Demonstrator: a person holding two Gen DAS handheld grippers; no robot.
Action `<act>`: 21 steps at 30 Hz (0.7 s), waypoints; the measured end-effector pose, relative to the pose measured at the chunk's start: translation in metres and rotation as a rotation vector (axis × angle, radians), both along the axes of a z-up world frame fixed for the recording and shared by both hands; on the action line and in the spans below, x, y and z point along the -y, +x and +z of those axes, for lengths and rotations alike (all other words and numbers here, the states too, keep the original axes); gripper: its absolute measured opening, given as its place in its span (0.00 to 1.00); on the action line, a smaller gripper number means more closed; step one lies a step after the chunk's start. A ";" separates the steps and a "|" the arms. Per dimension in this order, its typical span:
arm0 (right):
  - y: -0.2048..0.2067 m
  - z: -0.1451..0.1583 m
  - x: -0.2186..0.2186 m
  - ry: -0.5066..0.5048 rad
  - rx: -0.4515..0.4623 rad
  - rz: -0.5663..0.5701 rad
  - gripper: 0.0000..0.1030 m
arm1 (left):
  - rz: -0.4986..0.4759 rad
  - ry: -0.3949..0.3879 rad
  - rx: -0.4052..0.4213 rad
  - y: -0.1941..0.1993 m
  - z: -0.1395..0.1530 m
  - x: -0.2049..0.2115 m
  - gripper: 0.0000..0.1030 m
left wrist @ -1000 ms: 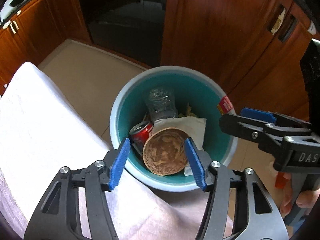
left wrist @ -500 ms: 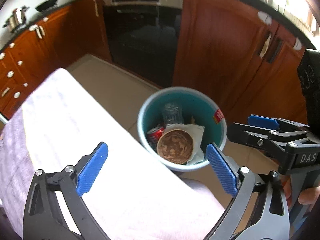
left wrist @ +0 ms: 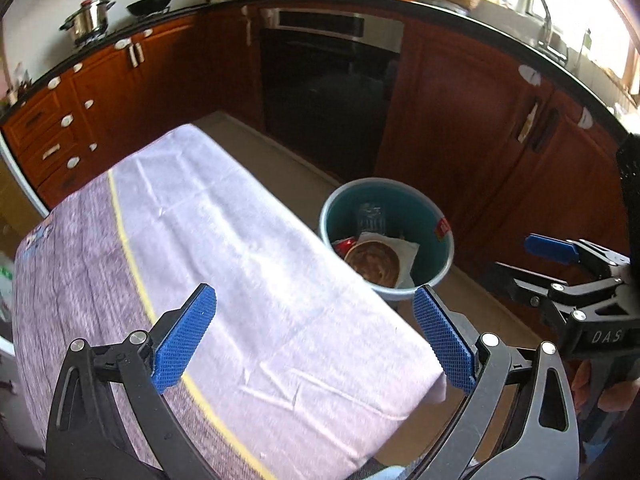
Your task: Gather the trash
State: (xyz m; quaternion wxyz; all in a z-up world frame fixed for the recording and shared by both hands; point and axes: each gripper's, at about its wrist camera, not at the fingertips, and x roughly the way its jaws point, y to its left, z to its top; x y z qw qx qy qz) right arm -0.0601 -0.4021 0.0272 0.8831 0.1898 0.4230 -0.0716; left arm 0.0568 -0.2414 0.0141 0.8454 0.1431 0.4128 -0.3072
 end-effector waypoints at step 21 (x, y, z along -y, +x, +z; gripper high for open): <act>-0.006 -0.003 -0.033 -0.077 -0.049 0.016 0.93 | 0.092 0.006 -0.042 0.000 -0.017 -0.046 0.96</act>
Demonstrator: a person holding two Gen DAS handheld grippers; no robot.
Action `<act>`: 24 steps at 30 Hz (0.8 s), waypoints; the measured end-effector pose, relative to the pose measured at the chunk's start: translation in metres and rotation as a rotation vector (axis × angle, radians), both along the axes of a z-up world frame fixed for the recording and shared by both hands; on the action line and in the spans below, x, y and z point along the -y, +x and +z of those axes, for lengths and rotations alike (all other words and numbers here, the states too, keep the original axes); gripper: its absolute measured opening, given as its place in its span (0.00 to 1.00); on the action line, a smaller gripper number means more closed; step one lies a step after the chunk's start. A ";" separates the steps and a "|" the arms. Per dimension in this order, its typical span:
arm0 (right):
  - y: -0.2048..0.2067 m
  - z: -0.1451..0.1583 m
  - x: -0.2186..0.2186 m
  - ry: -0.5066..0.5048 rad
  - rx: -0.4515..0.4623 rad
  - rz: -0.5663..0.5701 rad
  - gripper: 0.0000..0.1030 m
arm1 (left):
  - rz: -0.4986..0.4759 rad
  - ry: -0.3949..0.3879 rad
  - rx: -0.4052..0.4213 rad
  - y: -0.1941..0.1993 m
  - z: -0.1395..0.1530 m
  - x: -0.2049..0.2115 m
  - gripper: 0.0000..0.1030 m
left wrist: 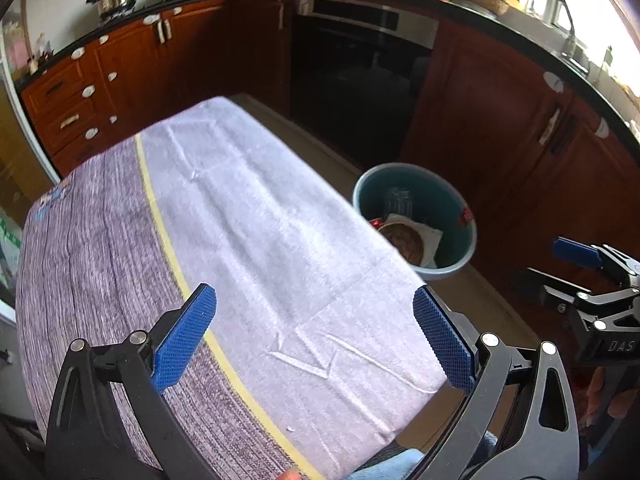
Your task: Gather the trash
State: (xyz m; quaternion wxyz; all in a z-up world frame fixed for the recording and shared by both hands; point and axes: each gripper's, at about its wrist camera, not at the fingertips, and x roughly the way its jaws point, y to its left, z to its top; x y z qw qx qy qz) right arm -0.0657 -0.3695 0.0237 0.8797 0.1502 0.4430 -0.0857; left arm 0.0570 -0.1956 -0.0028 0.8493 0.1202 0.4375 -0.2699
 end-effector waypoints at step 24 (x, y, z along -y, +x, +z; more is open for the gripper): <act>0.014 -0.041 -0.009 0.051 -0.075 0.006 0.93 | 0.067 0.047 -0.031 0.009 -0.031 -0.019 0.96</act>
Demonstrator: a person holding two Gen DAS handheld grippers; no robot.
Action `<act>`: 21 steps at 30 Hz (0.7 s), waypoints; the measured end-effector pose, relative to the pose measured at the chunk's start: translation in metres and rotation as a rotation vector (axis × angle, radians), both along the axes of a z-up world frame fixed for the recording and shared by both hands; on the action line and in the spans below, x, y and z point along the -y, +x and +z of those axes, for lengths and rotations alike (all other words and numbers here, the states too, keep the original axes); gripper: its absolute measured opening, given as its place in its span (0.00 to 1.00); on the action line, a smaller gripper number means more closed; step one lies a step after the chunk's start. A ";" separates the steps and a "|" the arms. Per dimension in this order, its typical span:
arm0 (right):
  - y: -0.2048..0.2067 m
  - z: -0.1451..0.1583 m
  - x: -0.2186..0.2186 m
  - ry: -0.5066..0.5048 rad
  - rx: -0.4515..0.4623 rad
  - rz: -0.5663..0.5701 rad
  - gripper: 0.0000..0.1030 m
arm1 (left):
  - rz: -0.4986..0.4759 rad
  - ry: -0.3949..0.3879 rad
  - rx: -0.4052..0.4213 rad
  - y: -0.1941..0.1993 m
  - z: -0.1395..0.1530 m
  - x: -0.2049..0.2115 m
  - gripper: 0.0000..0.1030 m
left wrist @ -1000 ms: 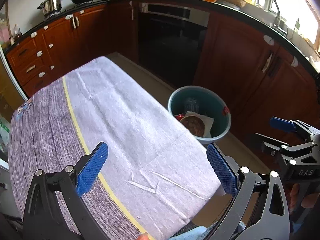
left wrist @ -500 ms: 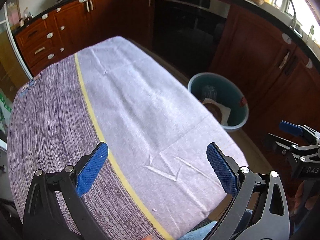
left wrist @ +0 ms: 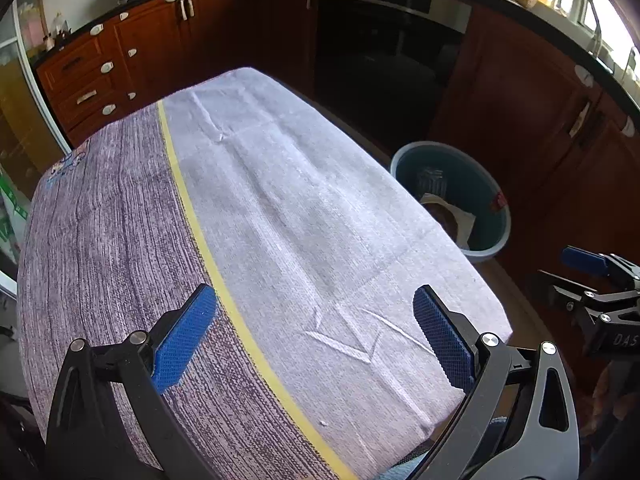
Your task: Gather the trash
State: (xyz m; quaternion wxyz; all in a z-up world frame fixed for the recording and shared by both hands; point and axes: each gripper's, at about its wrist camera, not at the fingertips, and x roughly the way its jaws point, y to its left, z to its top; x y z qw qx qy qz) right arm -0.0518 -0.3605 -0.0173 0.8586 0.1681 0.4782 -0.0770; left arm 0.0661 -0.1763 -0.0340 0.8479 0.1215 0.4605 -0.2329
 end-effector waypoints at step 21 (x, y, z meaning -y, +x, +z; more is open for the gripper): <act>0.002 0.003 0.000 -0.012 -0.002 -0.003 0.93 | -0.027 0.000 -0.004 -0.003 0.000 -0.001 0.96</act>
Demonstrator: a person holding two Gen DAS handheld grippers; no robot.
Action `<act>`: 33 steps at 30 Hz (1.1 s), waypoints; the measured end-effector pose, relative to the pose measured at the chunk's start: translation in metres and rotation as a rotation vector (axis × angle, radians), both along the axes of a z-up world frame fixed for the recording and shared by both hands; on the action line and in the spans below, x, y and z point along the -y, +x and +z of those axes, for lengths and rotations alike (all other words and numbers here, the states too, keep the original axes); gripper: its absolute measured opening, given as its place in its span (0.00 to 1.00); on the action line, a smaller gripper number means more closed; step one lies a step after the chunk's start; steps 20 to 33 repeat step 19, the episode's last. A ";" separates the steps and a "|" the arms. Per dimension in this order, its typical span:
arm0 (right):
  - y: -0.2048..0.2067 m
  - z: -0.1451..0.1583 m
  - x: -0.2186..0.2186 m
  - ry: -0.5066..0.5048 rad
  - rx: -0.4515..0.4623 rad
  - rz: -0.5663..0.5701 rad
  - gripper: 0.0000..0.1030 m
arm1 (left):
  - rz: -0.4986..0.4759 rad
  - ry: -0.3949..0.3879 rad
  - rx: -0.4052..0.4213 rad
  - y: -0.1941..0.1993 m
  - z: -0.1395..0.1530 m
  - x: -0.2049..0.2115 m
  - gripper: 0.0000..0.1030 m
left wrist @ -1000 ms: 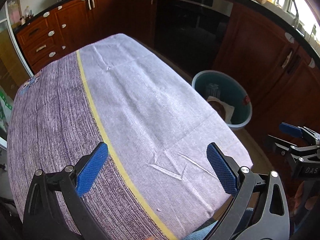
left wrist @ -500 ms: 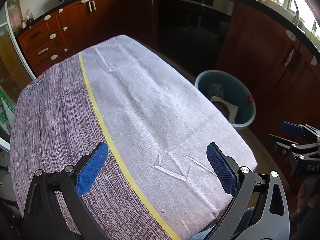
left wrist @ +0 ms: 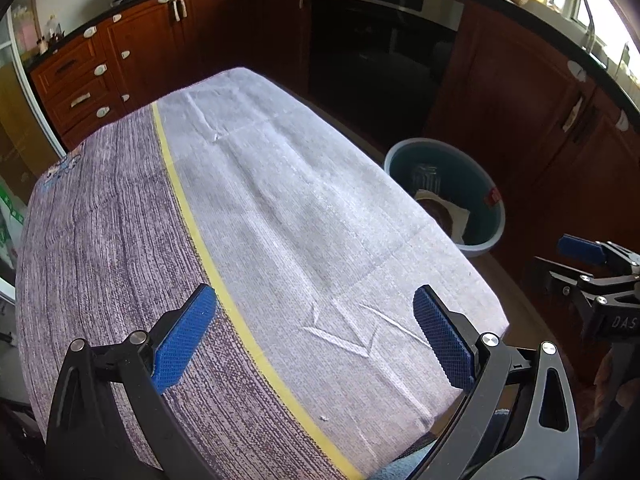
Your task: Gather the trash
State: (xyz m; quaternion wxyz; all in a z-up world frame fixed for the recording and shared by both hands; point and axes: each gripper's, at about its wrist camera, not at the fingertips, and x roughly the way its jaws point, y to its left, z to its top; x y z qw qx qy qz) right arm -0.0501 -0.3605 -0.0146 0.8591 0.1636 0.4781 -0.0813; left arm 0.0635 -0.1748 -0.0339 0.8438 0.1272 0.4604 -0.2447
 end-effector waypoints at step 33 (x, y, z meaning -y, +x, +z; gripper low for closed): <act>0.004 0.009 0.003 -0.014 0.000 -0.001 0.93 | 0.008 0.005 -0.047 0.002 -0.005 -0.005 0.96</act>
